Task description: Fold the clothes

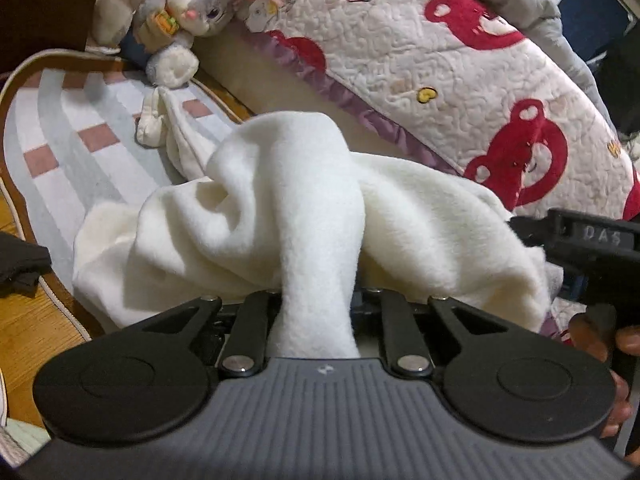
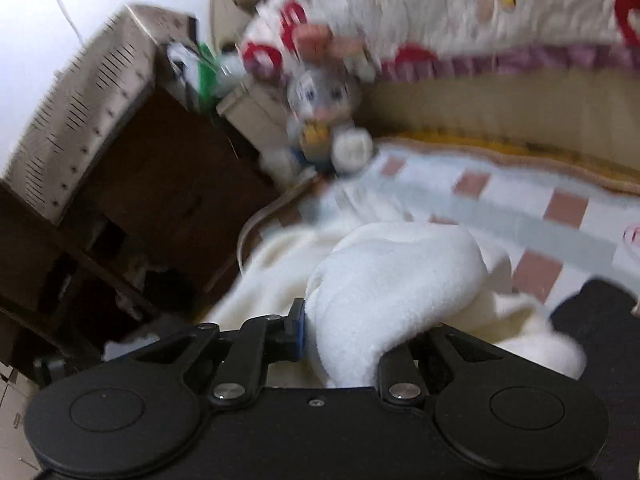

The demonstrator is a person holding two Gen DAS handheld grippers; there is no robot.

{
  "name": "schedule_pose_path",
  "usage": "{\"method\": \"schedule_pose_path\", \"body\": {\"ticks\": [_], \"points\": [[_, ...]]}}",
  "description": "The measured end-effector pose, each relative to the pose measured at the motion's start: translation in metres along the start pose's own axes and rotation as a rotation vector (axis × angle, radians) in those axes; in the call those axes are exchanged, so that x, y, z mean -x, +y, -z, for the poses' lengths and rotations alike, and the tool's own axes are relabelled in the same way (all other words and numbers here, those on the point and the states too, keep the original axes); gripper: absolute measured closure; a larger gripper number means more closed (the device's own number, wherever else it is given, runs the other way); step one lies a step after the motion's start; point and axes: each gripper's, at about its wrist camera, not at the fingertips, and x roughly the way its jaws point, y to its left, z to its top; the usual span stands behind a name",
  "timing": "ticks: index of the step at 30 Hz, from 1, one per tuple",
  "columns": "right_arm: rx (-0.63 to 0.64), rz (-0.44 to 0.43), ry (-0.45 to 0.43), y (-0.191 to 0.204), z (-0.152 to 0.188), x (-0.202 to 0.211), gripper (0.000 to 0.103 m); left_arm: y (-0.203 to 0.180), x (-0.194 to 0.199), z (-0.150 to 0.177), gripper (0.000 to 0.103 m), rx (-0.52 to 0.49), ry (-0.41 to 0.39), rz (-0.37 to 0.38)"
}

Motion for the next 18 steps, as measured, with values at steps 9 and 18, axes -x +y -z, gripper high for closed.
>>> {"method": "schedule_pose_path", "body": {"ticks": [9,18], "points": [[0.154,0.196,0.012,-0.055,0.030,0.048,0.087,-0.097,-0.057,0.035,0.089,-0.236,0.128,-0.087],[-0.178,0.507,0.020,-0.215,0.066,0.049,0.091,-0.129,-0.095,0.061,0.090,-0.450,0.275,-0.334]]}}
